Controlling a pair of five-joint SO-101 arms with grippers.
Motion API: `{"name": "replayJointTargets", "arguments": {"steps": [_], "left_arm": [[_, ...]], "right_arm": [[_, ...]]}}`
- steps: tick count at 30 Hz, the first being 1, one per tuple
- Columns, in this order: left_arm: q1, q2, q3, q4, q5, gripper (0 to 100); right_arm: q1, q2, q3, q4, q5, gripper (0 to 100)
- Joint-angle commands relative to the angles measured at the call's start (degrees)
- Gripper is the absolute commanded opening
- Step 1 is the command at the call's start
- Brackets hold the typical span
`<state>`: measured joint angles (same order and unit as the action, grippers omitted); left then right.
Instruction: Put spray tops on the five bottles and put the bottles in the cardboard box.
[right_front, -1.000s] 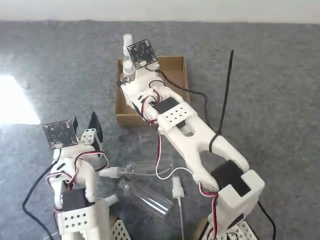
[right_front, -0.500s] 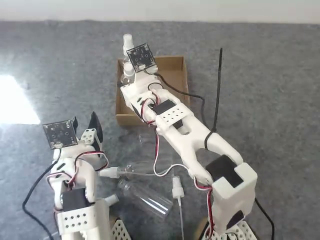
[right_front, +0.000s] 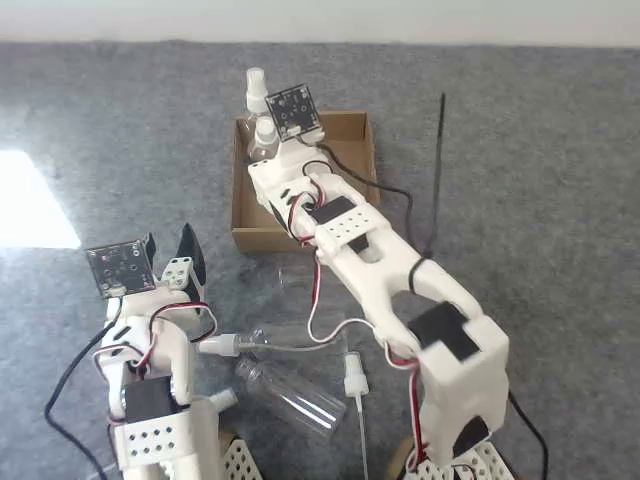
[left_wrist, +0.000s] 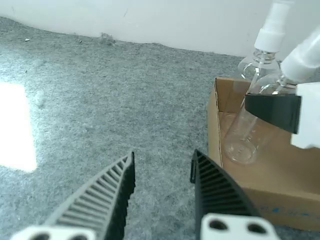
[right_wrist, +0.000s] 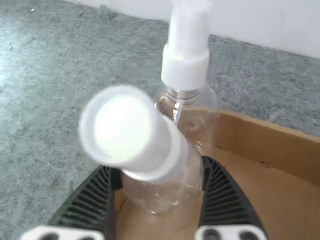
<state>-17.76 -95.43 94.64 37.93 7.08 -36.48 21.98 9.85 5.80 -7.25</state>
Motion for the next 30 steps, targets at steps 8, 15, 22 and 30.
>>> {"name": "replayJointTargets", "arguments": {"steps": [8, 15, 22, 30], "left_arm": [[-0.2, -0.3, -0.5, 0.3, -0.4, 17], [-0.2, -0.3, -0.5, 0.3, -0.4, 17], [-0.2, -0.3, -0.5, 0.3, -0.4, 17], [-0.2, -0.3, -0.5, 0.3, -0.4, 17]], "right_arm": [[0.8, 3.0, -7.7, -1.2, -0.1, 8.8], [0.2, 3.6, -7.6, -1.2, 0.0, 14.3], [-0.7, 3.6, -7.6, 1.6, 0.0, 21.9], [-0.7, 3.0, -7.6, 1.8, 1.0, 22.1]]}}
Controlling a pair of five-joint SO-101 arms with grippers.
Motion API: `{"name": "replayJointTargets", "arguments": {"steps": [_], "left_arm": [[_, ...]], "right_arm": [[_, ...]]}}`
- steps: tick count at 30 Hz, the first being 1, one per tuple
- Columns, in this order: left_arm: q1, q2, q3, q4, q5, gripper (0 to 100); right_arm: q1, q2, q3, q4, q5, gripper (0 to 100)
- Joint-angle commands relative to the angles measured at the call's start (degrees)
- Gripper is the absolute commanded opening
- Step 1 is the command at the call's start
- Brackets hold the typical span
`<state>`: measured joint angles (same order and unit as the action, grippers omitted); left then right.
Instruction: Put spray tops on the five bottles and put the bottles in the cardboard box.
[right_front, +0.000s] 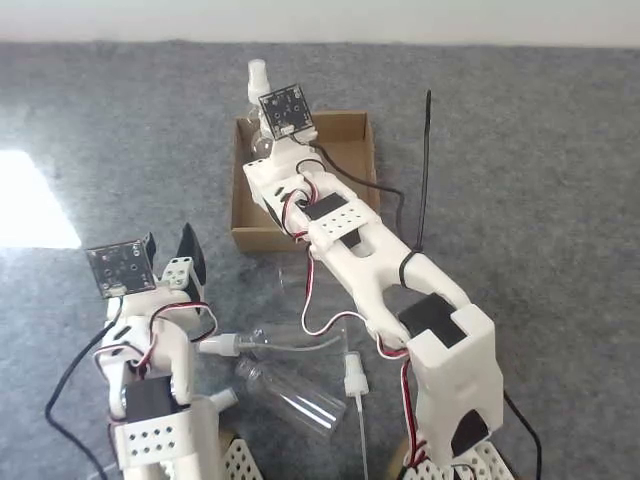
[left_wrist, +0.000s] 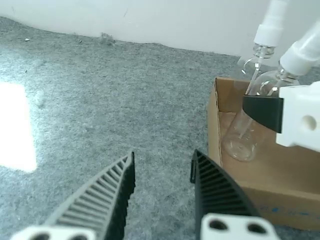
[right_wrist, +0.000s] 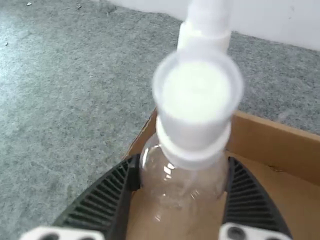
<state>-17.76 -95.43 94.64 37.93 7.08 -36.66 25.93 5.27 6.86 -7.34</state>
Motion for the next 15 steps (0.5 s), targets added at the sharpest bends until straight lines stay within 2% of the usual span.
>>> {"name": "replayJointTargets", "arguments": {"steps": [1, 11, 15], "left_arm": [[-0.2, -0.3, -0.5, 0.3, -0.4, 17], [-0.2, -0.3, -0.5, 0.3, -0.4, 17], [-0.2, -0.3, -0.5, 0.3, -0.4, 17]], "right_arm": [[-0.6, -0.9, -2.9, 0.7, 2.3, 22.1], [-1.3, -1.0, -3.2, 3.1, 4.5, 22.3], [-1.3, -1.0, -3.2, 3.4, 4.5, 28.5]]}}
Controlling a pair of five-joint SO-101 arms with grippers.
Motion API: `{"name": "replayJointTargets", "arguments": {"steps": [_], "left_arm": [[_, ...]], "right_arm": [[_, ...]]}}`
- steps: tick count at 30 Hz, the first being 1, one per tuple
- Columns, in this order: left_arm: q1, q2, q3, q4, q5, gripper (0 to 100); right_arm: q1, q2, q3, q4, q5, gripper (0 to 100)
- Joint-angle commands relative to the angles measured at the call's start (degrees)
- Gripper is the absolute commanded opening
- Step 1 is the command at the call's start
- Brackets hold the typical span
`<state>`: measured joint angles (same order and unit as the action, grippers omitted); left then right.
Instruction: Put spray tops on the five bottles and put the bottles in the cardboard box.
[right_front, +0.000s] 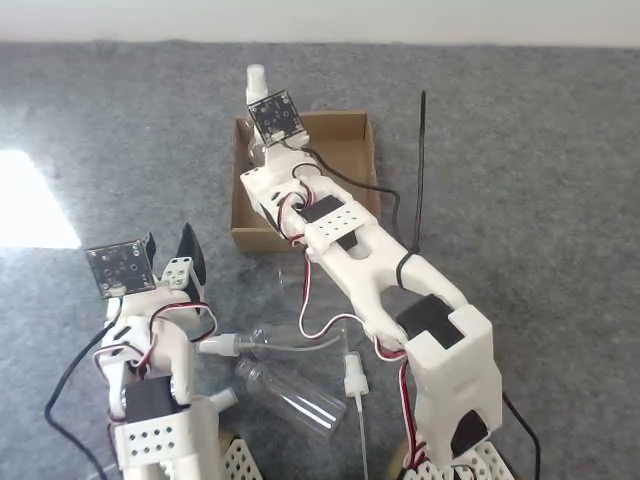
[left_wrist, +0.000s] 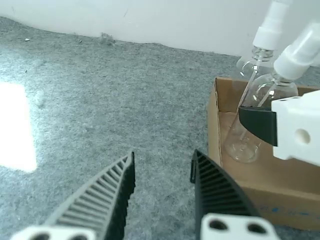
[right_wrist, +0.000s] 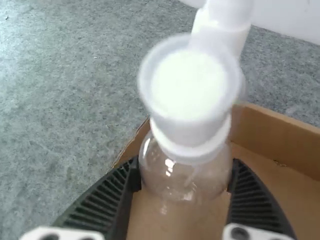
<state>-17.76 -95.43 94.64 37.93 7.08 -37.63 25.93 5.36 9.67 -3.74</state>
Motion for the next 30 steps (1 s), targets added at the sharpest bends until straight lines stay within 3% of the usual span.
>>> {"name": "replayJointTargets", "arguments": {"steps": [1, 12, 30], "left_arm": [[-0.2, -0.3, -0.5, 0.3, -0.4, 17], [-0.2, -0.3, -0.5, 0.3, -0.4, 17], [-0.2, -0.3, -0.5, 0.3, -0.4, 17]], "right_arm": [[-0.3, -1.0, -3.3, 0.7, 0.9, 29.2], [-0.3, -1.0, -3.2, 0.8, 1.0, 28.8], [-0.2, -5.2, -4.0, 9.7, 0.8, 28.8]]}}
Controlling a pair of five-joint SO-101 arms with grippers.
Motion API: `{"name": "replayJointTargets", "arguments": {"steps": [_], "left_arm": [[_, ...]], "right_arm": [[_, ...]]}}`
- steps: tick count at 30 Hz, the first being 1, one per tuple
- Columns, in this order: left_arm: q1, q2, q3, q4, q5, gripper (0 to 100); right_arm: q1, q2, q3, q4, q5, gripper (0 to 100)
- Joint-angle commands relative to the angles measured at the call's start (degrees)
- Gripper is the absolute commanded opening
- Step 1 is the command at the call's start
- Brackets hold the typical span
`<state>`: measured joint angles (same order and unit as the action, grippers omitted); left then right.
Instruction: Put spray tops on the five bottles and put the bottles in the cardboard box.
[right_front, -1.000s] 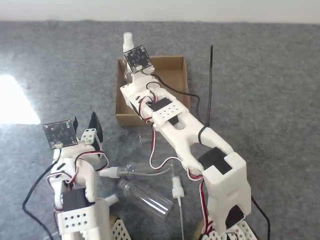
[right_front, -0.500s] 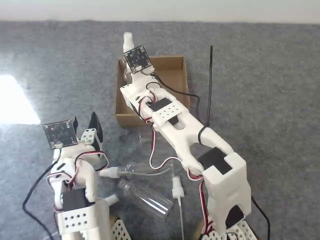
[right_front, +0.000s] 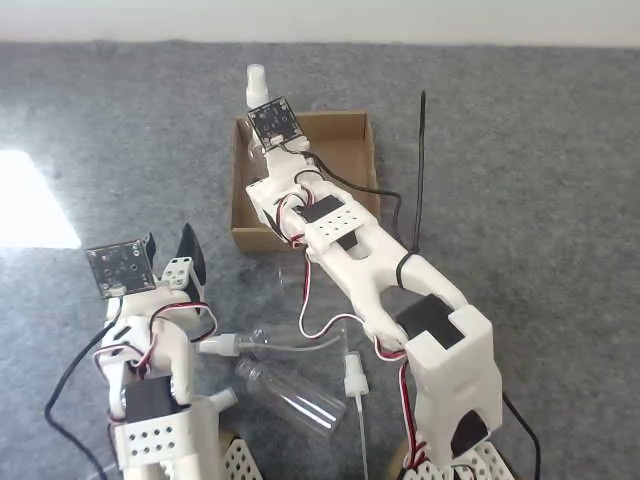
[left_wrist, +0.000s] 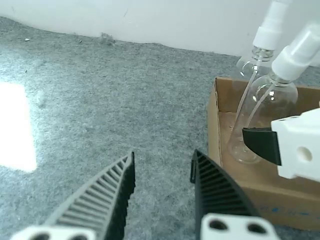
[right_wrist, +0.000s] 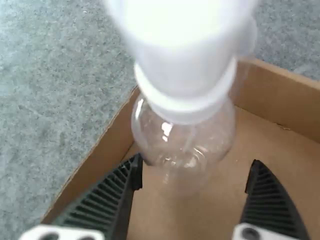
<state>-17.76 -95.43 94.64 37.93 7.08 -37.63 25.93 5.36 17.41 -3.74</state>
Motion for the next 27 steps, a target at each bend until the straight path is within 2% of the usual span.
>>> {"name": "replayJointTargets", "arguments": {"steps": [1, 21, 27], "left_arm": [[-0.2, -0.3, -0.5, 0.3, -0.4, 17], [-0.2, -0.3, -0.5, 0.3, -0.4, 17], [-0.2, -0.3, -0.5, 0.3, -0.4, 17]], "right_arm": [[-0.2, -5.6, -4.0, 2.9, 0.9, 28.8], [0.1, -12.6, -3.9, 18.4, 0.9, 28.6], [0.2, -19.0, -3.8, 26.8, 0.9, 28.5]]}}
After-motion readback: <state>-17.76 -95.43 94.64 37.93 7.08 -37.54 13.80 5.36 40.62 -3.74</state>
